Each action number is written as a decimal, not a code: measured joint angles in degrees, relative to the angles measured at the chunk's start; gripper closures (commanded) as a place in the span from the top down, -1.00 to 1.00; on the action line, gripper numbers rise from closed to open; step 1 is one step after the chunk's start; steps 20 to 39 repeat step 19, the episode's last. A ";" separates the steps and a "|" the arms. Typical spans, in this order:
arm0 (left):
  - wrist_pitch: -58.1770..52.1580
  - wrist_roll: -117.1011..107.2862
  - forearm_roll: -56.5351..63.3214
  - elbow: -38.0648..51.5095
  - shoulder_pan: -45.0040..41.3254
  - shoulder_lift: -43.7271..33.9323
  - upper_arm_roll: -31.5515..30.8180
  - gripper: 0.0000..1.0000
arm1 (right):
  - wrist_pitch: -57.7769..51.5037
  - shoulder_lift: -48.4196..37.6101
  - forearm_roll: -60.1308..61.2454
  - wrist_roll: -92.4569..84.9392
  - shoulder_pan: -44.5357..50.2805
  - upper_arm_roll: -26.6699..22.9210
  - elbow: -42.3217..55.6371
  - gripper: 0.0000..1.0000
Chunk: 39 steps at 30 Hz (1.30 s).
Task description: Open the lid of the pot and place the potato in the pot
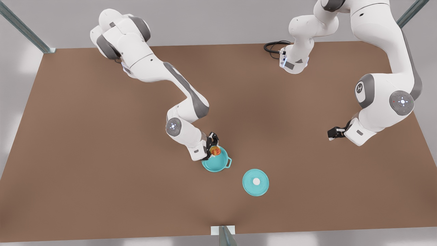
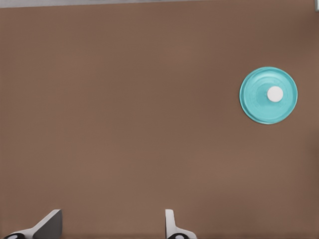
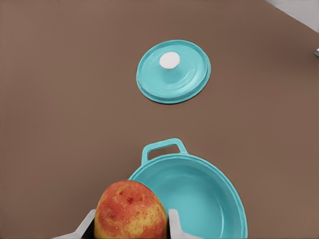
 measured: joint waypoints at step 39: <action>1.14 0.28 -0.65 1.20 -1.24 0.30 0.06 1.00 | -47.68 -15.63 -11.50 8.98 -2.33 -36.49 -6.10 1.00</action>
